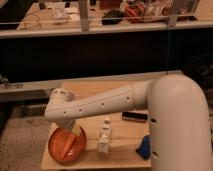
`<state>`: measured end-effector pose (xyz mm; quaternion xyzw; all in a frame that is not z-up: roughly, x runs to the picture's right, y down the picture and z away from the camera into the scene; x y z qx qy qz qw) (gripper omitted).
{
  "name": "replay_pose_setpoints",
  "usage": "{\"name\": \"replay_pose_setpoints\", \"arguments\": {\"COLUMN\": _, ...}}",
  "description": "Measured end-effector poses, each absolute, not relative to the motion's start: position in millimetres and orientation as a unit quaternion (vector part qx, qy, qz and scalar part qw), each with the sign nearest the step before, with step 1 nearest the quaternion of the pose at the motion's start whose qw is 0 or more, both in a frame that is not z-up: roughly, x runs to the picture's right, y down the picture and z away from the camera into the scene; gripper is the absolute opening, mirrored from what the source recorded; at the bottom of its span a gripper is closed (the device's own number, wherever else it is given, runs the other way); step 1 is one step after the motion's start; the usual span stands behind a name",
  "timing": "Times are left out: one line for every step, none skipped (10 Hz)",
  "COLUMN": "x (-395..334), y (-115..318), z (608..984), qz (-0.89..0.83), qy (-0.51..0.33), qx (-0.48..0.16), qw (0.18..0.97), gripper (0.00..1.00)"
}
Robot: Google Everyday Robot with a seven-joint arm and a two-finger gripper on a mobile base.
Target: Place the pepper in the ceramic bowl
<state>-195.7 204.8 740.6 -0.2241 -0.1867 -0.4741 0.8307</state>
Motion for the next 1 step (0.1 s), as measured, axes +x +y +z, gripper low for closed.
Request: {"name": "replay_pose_setpoints", "arguments": {"x": -195.7, "y": 204.8, "z": 740.6, "qz": -0.474, "qy": -0.187, "qx": -0.224, "qw": 0.831, "gripper": 0.74}}
